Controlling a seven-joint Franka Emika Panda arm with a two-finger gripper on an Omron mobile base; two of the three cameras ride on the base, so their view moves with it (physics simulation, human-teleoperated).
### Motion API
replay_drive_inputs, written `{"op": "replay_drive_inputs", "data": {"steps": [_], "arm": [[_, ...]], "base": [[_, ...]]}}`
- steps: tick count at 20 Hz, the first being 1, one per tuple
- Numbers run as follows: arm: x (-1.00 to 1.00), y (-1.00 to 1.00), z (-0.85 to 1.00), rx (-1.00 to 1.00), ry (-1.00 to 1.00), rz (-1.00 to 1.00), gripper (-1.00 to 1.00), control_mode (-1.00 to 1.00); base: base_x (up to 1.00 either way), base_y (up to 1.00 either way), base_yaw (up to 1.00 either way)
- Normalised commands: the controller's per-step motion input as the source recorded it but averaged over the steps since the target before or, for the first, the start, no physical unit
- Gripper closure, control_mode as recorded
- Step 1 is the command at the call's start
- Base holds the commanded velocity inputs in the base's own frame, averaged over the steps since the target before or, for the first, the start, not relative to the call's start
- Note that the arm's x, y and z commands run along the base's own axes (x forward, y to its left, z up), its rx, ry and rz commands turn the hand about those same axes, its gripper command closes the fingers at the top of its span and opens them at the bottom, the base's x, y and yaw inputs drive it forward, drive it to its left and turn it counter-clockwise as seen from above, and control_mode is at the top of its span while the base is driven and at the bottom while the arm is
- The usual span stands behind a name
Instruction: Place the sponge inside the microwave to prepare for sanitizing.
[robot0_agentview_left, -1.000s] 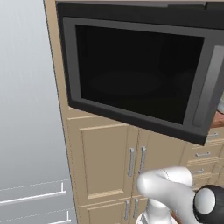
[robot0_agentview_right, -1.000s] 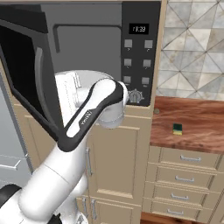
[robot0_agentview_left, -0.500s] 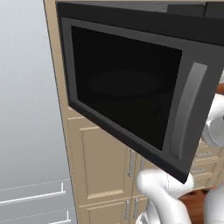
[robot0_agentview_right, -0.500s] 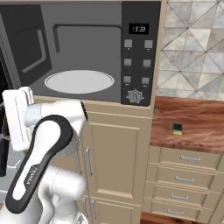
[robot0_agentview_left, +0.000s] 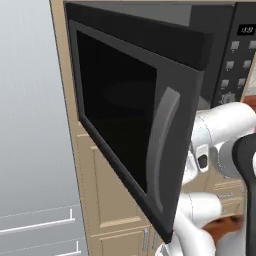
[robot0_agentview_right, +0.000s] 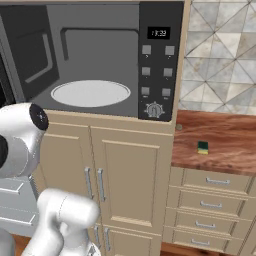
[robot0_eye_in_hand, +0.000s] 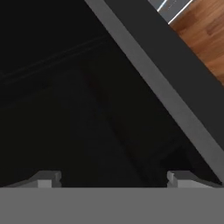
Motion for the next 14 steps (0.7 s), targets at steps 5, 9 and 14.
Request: {"op": "replay_drive_inputs", "data": {"steps": [5,9,14], "arm": [[-0.35,0.9,-0.56,0.0,0.0,-0.32,-1.0,-1.0],[-0.25,0.44,-0.42,0.02,0.0,-0.22,-1.0,-1.0],[-0.23,0.62,-0.55,0.05,0.0,-0.21,-1.0,-1.0]], "base": [[0.0,0.0,0.0],[0.0,0.0,0.0],[0.0,0.0,0.0]]}}
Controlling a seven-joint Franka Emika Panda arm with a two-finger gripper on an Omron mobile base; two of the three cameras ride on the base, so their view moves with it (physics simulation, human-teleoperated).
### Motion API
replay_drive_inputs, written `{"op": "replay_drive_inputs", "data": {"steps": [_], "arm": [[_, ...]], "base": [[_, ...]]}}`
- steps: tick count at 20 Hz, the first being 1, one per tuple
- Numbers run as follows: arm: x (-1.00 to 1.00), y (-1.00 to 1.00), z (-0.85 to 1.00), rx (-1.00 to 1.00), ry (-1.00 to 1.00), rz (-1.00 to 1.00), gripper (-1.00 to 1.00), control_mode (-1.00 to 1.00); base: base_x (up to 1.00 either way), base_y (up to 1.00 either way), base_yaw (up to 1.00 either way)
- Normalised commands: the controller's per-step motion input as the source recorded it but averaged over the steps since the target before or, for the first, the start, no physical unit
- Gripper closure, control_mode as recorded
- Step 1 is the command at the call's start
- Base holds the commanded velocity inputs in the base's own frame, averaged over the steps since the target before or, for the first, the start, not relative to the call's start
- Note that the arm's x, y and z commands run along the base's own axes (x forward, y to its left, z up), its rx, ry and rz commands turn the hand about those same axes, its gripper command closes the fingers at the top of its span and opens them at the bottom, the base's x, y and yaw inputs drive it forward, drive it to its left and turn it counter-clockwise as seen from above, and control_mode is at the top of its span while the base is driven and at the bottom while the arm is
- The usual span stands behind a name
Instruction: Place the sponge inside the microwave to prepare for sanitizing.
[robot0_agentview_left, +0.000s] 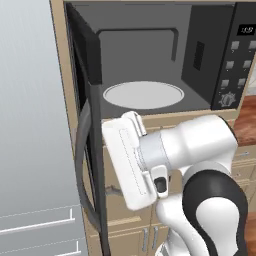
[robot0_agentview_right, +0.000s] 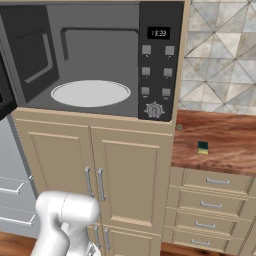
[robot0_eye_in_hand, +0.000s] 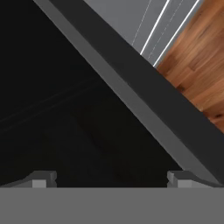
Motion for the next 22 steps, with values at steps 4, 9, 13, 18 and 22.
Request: {"op": "replay_drive_inputs", "data": {"steps": [4,9,13,18,22], "arm": [[-0.03,0.5,-0.33,0.01,0.0,-0.19,-1.0,-1.0],[0.0,0.24,-0.15,0.0,0.0,-0.13,-1.0,-1.0],[0.01,-0.04,0.0,-0.04,0.0,-0.02,-1.0,-1.0],[0.07,-0.67,0.02,-0.15,0.0,0.0,-1.0,-1.0],[0.37,-0.94,0.15,-0.1,0.03,0.0,-1.0,-1.0]], "base": [[0.0,0.0,0.0],[0.0,0.0,0.0],[0.0,0.0,0.0],[0.0,0.0,0.0],[0.0,0.0,0.0]]}}
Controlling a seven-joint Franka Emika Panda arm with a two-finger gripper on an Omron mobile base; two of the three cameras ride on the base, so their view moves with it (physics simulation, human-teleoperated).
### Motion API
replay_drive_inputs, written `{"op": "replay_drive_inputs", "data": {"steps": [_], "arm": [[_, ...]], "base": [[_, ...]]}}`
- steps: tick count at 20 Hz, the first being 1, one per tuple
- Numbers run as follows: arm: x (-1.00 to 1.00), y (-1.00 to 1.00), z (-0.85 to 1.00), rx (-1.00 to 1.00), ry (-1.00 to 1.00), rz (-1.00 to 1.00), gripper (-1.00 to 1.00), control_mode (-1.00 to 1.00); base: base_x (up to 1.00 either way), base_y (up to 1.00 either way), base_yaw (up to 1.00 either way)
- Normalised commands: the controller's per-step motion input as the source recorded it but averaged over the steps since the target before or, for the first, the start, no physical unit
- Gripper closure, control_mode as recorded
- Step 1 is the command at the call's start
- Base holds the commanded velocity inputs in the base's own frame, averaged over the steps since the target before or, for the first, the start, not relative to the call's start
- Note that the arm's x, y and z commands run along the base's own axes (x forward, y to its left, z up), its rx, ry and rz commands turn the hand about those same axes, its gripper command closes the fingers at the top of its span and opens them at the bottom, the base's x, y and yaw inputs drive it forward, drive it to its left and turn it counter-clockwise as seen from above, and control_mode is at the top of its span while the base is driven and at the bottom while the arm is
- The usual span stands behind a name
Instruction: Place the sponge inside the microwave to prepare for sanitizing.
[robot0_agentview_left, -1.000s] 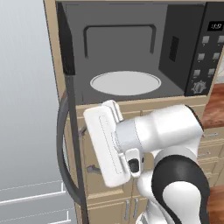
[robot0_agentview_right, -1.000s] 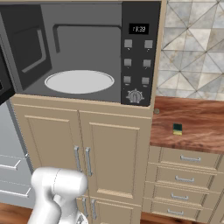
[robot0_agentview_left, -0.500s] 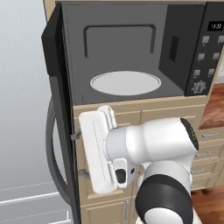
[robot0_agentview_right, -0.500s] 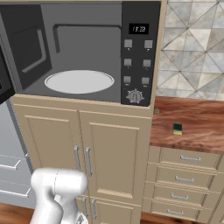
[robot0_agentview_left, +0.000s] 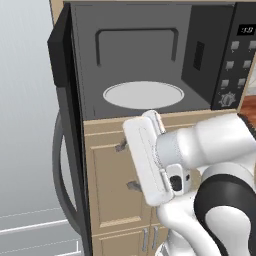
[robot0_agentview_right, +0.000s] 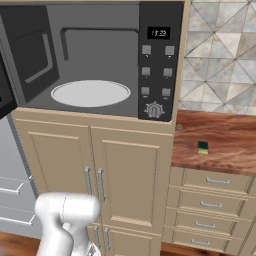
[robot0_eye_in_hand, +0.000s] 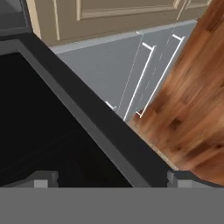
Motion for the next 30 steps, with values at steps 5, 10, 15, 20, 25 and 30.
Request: {"op": "replay_drive_inputs", "data": {"steps": [5,10,15,20,25,30], "arm": [[0.68,-0.91,0.01,-0.07,-0.03,0.0,-1.0,-1.0],[0.6,-0.62,0.04,-0.44,-0.1,0.15,-1.0,-1.0],[0.12,-0.36,0.0,-0.77,-0.1,0.25,-1.0,-1.0],[0.0,-0.55,-0.04,-0.72,0.02,0.28,-1.0,-1.0],[0.05,-0.9,-0.42,-0.38,0.08,0.27,-1.0,-1.0],[0.36,-0.81,-0.61,-0.05,0.09,0.36,-1.0,-1.0]], "base": [[0.0,0.0,0.0],[0.0,0.0,0.0],[0.0,0.0,0.0],[0.0,0.0,0.0],[0.0,0.0,0.0],[0.0,0.0,0.0]]}}
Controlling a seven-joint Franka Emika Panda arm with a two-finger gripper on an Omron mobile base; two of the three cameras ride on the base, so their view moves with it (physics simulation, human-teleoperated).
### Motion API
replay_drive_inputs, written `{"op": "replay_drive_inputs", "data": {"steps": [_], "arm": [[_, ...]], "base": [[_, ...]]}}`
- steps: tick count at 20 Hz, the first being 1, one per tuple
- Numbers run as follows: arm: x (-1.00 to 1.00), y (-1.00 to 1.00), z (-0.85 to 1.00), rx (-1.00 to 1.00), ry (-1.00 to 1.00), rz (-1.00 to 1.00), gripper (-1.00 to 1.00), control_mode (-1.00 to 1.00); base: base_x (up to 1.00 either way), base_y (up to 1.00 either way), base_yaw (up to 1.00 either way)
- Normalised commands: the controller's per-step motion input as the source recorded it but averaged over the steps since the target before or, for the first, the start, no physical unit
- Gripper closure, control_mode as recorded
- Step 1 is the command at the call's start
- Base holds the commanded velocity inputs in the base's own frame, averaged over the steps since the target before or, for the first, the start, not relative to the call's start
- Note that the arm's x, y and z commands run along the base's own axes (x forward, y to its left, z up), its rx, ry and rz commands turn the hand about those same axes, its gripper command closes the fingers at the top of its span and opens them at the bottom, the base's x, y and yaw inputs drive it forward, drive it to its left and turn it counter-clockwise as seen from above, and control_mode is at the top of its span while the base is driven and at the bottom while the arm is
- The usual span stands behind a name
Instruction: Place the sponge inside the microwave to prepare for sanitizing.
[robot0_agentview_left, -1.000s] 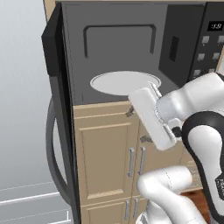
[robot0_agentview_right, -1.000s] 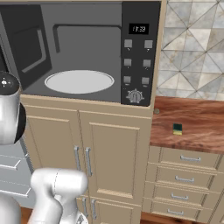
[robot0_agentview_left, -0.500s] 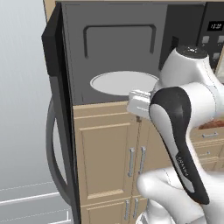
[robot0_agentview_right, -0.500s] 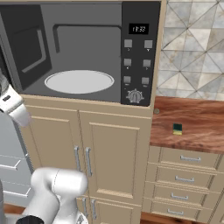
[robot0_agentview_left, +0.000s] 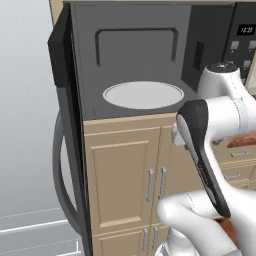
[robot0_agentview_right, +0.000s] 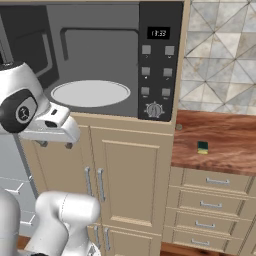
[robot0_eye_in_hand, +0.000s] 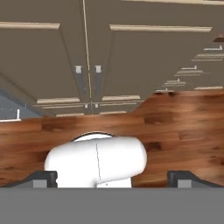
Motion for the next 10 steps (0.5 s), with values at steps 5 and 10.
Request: {"op": "replay_drive_inputs", "data": {"steps": [5,10], "arm": [[0.1,-0.19,-0.19,0.0,0.06,0.03,-1.0,-1.0],[0.0,-0.01,-0.09,0.0,0.0,0.0,-1.0,-1.0]], "base": [[0.0,0.0,0.0],[0.0,0.0,0.0]]}}
